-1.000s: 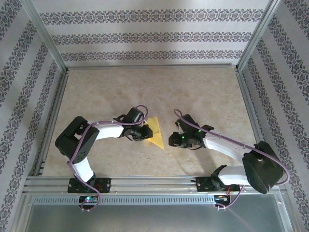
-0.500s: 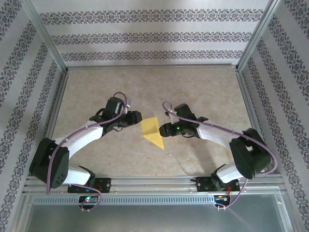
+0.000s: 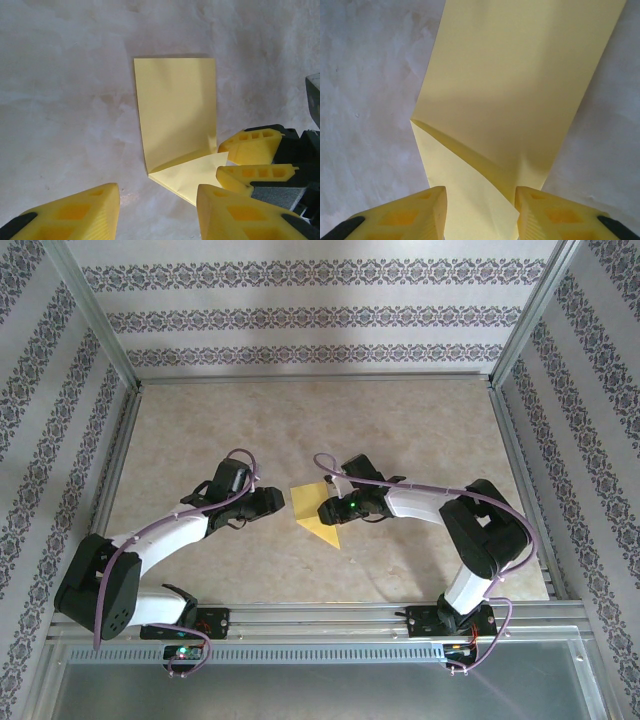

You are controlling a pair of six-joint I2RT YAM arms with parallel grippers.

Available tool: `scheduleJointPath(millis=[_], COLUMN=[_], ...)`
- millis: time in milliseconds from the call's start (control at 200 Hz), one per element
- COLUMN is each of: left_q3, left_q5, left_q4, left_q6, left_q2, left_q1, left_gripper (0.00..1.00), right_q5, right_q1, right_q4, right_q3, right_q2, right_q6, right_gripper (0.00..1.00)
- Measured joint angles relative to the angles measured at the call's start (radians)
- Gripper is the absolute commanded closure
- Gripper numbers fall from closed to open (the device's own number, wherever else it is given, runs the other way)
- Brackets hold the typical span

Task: Fold a paper plane with a square sheet of paper (fold left side to right side)
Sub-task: Fourth fold the wing at the center of the table.

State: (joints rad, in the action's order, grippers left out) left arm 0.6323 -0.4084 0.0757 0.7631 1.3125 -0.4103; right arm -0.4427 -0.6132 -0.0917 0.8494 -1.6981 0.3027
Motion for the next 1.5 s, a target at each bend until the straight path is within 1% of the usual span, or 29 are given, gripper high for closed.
scheduleJointPath(millis=[55,150,195,320,440,620,754,1019,1244,1499], left_q3=[0.0,0.001,0.002,0.002,0.002,0.03,0.071,0.126,0.163,0.212], left_q5=[0.0,0.0,0.0,-0.006,-0.034,-0.109,-0.168,-0.244,-0.274,-0.299], left_q4=[0.0,0.0,0.0,-0.01,-0.068,-0.157,-0.222,-0.296,-0.312,-0.335], left_q6=[0.0,0.0,0.0,0.006,0.029,0.063,0.088,0.125,0.136,0.152], left_q2=[0.0,0.0,0.0,0.007,0.048,0.187,0.281,0.402,0.459,0.533], left_q1=[0.0,0.0,0.0,0.005,0.027,0.039,0.039,0.038,0.036,0.019], left_gripper=[0.55,0.55,0.55,0.46,0.46,0.47,0.48,0.49,0.57,0.72], right_q5=[0.0,-0.002,-0.003,0.001,0.008,0.014,0.019,0.026,0.026,0.026], right_q1=[0.0,0.0,0.0,0.0,0.0,0.0,0.0,0.003,0.007,0.023], right_q4=[0.0,0.0,-0.002,-0.015,-0.023,-0.021,-0.015,-0.005,0.013,0.023], right_q3=[0.0,0.0,0.0,-0.001,-0.008,-0.027,-0.059,-0.073,-0.084,-0.11], right_q2=[0.0,0.0,0.0,0.016,0.072,0.146,0.166,0.184,0.209,0.219], right_q6=[-0.004,-0.013,-0.014,-0.023,-0.022,-0.021,-0.018,-0.018,-0.013,-0.01], right_gripper=[0.67,0.83,0.88,1.0,1.0,1.0,1.0,1.0,1.0,1.0])
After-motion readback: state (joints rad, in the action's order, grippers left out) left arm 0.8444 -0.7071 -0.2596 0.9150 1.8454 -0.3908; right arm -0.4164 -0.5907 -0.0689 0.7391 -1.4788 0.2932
